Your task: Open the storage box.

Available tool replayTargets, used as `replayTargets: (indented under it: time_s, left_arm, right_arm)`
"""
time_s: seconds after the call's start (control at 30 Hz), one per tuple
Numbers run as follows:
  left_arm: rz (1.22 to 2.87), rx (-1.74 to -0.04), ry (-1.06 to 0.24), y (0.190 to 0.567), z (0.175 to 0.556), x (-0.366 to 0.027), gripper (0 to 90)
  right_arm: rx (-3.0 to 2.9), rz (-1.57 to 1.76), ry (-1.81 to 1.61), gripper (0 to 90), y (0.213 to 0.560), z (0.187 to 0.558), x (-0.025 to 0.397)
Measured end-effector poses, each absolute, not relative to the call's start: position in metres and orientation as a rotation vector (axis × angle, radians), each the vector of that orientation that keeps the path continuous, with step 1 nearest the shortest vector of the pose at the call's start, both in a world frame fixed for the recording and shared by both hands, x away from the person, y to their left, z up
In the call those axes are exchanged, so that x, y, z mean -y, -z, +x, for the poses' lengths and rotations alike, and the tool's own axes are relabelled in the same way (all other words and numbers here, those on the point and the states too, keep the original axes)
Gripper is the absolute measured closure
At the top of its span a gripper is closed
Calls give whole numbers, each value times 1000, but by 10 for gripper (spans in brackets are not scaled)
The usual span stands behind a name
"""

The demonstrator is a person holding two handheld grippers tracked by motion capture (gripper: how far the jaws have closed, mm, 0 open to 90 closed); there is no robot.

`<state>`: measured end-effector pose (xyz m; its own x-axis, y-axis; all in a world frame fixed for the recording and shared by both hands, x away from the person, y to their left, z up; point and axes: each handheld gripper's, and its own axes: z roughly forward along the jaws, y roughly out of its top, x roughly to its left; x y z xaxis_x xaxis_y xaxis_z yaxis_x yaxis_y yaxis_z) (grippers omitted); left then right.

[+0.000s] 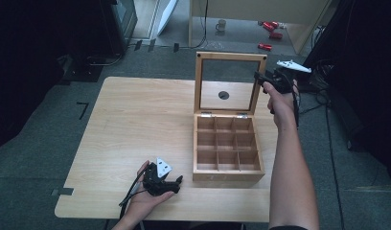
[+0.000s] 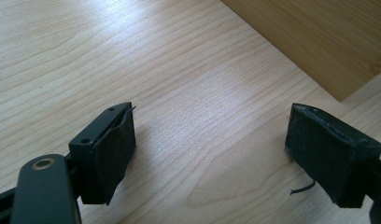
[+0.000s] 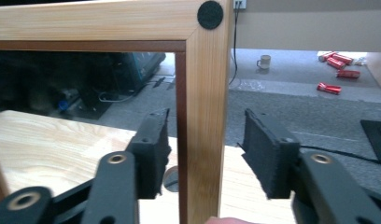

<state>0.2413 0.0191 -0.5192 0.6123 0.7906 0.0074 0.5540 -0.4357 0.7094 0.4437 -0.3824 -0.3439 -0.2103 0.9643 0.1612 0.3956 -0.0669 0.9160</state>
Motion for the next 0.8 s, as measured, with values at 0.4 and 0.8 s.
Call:
replayTargets:
  time_s: [0.4, 0.8]
  left_arm:
    - [2156, -1052, -448, 519, 241, -19, 165]
    - [2158, -1050, -449, 519, 242, -18, 165]
  right_arm:
    - [-1685, 1442, -1257, 164, 354, 402, 386]
    - [-1711, 1467, -1258, 62, 395, 351, 393]
